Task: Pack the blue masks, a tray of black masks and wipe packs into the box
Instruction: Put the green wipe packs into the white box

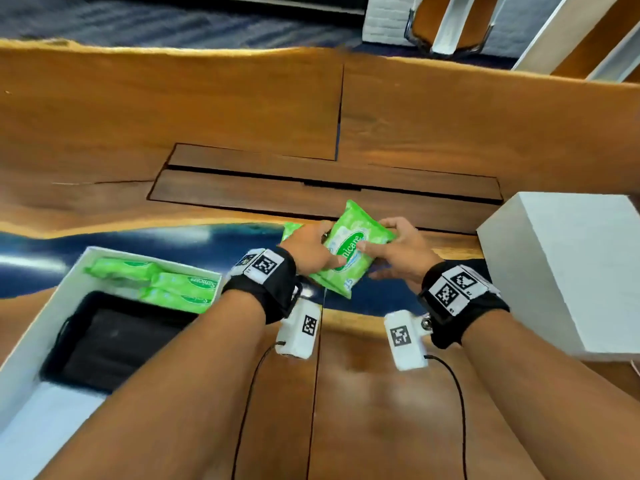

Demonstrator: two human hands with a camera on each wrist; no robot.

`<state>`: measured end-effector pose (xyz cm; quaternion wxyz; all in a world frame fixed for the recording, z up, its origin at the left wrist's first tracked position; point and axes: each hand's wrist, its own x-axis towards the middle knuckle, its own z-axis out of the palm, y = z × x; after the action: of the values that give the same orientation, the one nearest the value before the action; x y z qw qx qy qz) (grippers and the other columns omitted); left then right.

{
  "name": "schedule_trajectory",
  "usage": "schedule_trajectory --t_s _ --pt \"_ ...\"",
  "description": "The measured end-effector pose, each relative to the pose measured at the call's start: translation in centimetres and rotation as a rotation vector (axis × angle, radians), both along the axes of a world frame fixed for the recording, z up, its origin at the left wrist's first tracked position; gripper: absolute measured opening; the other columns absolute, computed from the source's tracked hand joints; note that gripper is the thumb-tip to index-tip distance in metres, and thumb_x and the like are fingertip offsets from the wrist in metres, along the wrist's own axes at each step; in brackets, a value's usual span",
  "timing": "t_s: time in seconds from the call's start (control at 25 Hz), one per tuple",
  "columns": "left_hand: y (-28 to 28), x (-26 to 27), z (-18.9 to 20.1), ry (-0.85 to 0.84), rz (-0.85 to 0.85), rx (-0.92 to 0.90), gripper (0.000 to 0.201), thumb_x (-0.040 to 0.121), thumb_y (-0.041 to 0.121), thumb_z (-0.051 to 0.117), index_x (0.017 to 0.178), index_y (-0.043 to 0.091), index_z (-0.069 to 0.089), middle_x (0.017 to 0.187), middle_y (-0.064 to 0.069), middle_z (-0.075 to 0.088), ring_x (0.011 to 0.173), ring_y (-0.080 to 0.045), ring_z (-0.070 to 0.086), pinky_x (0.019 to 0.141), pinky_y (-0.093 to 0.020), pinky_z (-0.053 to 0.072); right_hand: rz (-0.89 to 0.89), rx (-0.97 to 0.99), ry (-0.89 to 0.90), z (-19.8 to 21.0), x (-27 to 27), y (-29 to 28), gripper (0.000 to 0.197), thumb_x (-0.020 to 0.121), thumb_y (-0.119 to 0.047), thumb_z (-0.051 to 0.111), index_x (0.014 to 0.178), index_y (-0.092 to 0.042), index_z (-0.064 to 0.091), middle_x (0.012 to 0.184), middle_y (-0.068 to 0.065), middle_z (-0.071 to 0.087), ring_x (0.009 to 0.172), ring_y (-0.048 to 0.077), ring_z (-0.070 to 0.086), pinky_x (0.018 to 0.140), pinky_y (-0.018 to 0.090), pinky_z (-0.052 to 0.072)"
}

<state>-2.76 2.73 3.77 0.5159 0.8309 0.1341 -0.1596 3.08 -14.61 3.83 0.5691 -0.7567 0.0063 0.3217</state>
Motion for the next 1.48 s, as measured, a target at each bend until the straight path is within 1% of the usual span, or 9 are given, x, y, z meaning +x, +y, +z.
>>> schedule_trajectory --t_s 0.2,0.36,0.52,0.68,0.8,0.96,1.2,1.36,1.48 --pt "7.8 -5.7 5.7 -0.008 -0.068 0.265 0.028 0.078 0.009 0.079 0.103 0.008 0.066 0.100 -0.011 0.072 0.093 -0.030 0.069 0.083 -0.044 0.057 0.323 -0.098 -0.223 3.8 -3.9 6.6 0.029 0.080 -0.015 0.079 0.101 -0.002 0.064 0.085 0.011 0.067 0.067 0.019 0.060 0.057 0.031 0.051" --pt "12.7 -9.8 8.7 -0.019 -0.077 0.416 0.027 0.079 0.004 0.077 0.104 0.010 0.069 0.097 -0.009 0.073 0.081 -0.028 0.068 0.066 -0.038 0.056 0.528 -0.163 -0.439 5.5 -7.1 12.1 0.024 0.079 -0.020 0.080 0.098 -0.007 0.072 0.090 0.007 0.074 0.069 0.014 0.062 0.062 0.030 0.051" --pt "17.7 -13.0 9.8 -0.017 -0.051 0.487 0.035 0.077 0.004 0.078 0.109 0.017 0.073 0.095 0.000 0.073 0.085 -0.019 0.067 0.079 -0.036 0.056 0.655 -0.202 -0.613 6.2 -10.2 17.7 0.025 0.078 -0.030 0.078 0.100 -0.019 0.071 0.093 -0.002 0.074 0.085 0.019 0.068 0.079 0.040 0.056" --pt "21.6 -15.1 9.1 -0.003 -0.040 0.549 0.035 0.076 0.001 0.078 0.106 0.019 0.074 0.093 -0.001 0.073 0.088 -0.021 0.065 0.078 -0.030 0.052 0.753 -0.300 -0.766 6.7 -13.3 22.3 0.018 0.081 -0.037 0.074 0.080 -0.034 0.056 0.077 -0.007 0.060 0.073 0.018 0.057 0.055 0.027 0.039" --pt "24.0 -16.5 7.7 0.021 0.016 0.555 0.038 0.077 0.001 0.077 0.109 0.021 0.073 0.091 0.004 0.068 0.085 -0.016 0.058 0.076 -0.024 0.044 0.779 -0.351 -0.811 6.0 -15.0 25.2 0.020 0.083 -0.034 0.071 0.079 -0.020 0.058 0.066 -0.006 0.049 0.065 0.019 0.049 0.047 0.027 0.027" --pt "26.5 -18.0 5.2 0.038 0.087 0.491 0.037 0.075 0.000 0.078 0.107 0.018 0.074 0.096 -0.002 0.071 0.093 -0.024 0.064 0.086 -0.036 0.054 0.829 -0.455 -0.827 4.6 -16.0 28.4 0.037 0.085 -0.032 0.067 0.064 -0.024 0.038 0.065 -0.004 0.045 0.067 0.022 0.047 0.047 0.027 0.026" --pt "27.7 -18.3 2.1 -0.017 0.156 0.563 0.043 0.077 -0.005 0.070 0.107 0.025 0.075 0.103 -0.002 0.072 0.097 -0.024 0.065 0.085 -0.034 0.054 0.824 -0.524 -0.821 2.5 -16.8 30.2 0.011 0.083 -0.020 0.061 0.081 -0.016 0.051 0.080 0.004 0.058 0.076 0.027 0.053 0.063 0.028 0.036" --pt "27.8 -18.4 1.1 -0.044 0.174 0.619 0.045 0.081 -0.005 0.066 0.110 0.028 0.073 0.113 -0.002 0.066 0.102 -0.028 0.062 0.087 -0.041 0.053 0.827 -0.531 -0.837 1.8 -17.1 30.4 0.015 0.086 -0.018 0.060 0.084 -0.018 0.045 0.082 0.001 0.051 0.080 0.026 0.052 0.066 0.029 0.037" --pt "28.1 -18.3 0.9 -0.021 0.184 0.667 0.046 0.078 0.001 0.075 0.117 0.023 0.066 0.125 -0.003 0.055 0.109 -0.028 0.058 0.085 -0.034 0.048 0.837 -0.538 -0.818 1.4 -16.9 30.6 0.020 0.090 -0.019 0.062 0.088 -0.015 0.043 0.086 0.002 0.050 0.091 0.029 0.056 0.069 0.030 0.038"
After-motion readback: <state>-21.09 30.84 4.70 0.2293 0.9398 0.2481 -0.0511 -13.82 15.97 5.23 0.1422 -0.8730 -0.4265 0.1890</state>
